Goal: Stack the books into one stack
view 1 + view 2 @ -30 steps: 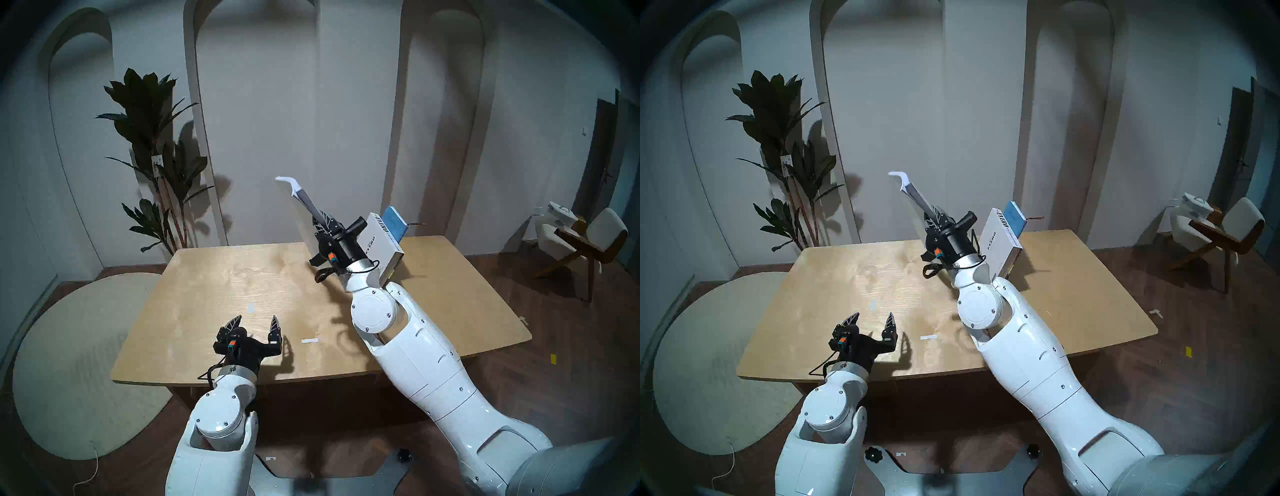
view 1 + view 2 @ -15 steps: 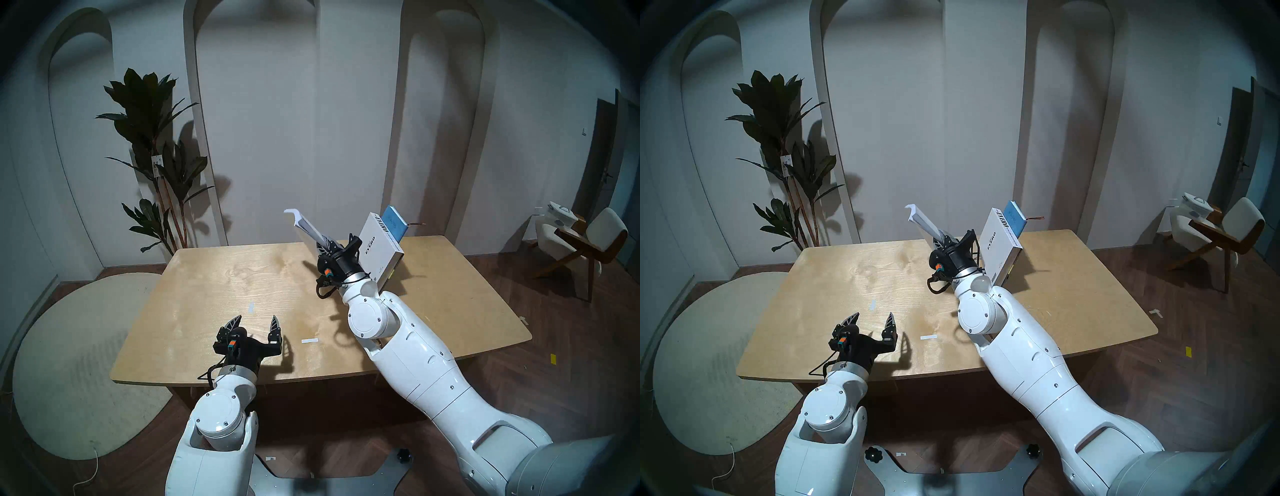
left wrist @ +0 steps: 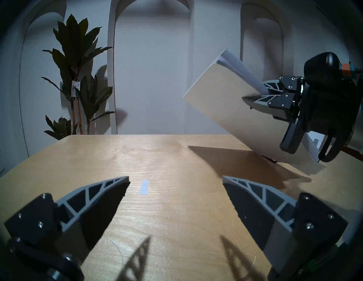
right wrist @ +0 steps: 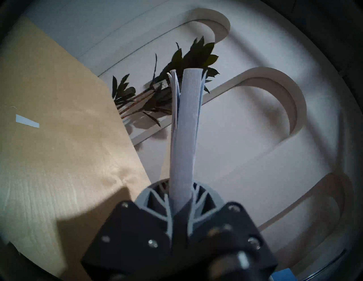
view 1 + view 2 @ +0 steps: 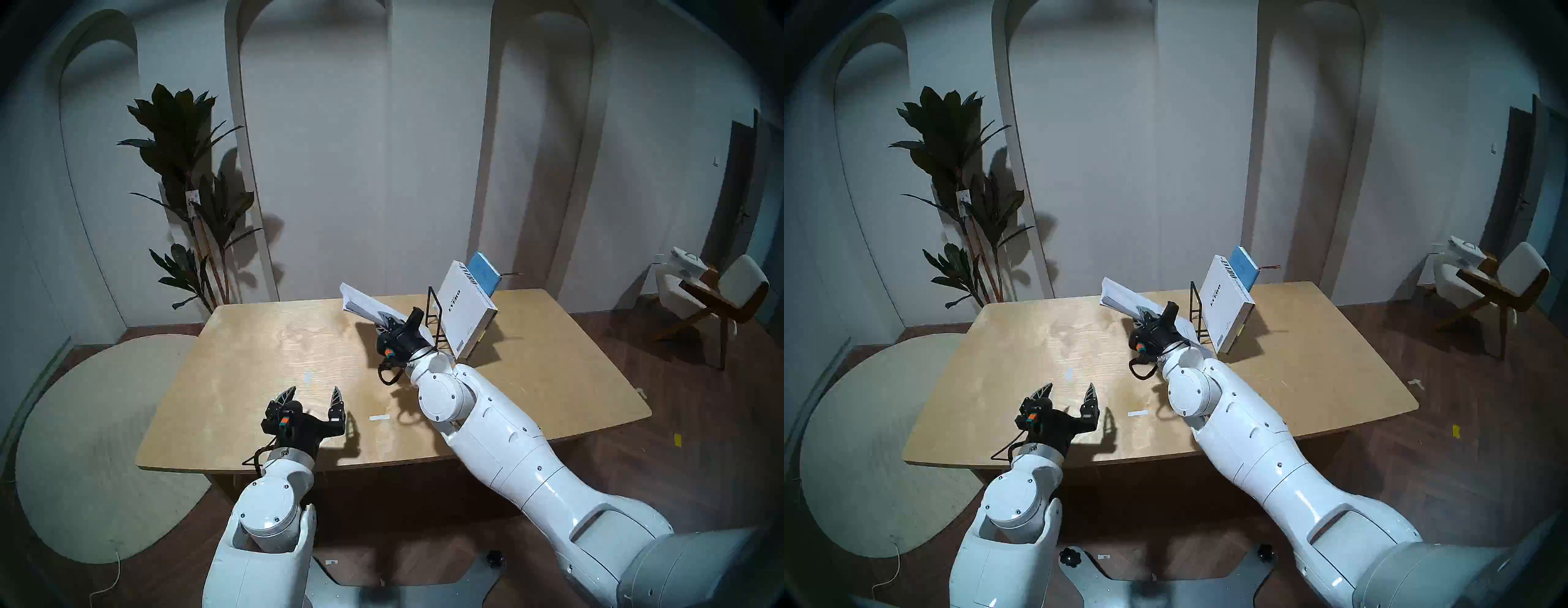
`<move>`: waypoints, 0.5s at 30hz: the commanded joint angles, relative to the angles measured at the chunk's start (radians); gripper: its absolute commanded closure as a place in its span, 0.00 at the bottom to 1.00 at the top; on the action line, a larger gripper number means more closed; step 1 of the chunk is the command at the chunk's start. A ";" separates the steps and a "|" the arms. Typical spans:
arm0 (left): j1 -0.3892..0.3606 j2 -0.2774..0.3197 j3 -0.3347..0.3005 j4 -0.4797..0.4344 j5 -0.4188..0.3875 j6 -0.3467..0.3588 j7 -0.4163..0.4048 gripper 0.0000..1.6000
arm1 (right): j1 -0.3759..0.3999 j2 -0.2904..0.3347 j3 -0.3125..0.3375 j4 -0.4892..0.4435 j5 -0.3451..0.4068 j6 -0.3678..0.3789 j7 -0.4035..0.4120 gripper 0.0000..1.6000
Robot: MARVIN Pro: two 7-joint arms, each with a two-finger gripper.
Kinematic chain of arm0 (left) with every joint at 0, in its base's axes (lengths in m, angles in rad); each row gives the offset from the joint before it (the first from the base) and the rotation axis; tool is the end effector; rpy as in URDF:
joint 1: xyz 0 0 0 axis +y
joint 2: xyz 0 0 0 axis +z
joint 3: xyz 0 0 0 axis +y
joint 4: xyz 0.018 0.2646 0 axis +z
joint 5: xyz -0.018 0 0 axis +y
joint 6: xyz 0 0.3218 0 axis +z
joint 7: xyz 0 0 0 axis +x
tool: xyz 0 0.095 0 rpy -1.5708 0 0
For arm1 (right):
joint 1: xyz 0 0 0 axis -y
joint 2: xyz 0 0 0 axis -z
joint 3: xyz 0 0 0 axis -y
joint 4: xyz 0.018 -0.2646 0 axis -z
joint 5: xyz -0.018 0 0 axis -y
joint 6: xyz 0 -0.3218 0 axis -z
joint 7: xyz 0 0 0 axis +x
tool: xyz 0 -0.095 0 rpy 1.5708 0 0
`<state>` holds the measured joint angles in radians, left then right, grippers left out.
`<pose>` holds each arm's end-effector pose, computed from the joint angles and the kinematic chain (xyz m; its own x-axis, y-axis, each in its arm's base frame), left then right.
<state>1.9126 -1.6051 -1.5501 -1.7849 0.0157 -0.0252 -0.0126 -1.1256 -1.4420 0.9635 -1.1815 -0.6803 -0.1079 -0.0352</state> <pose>0.3397 -0.0167 -0.3234 0.1020 0.0225 0.9945 -0.0225 -0.9994 0.0250 0.4909 0.1743 -0.2711 -0.4668 0.7160 0.5191 0.2716 -0.4425 0.8547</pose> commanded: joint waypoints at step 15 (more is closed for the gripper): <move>-0.005 0.002 0.001 -0.021 -0.002 -0.005 0.001 0.00 | 0.113 -0.118 -0.024 0.168 0.033 0.011 0.073 1.00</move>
<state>1.9126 -1.6050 -1.5501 -1.7846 0.0157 -0.0252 -0.0126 -1.0913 -1.4858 0.9259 -1.0507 -0.6696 -0.1100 0.0264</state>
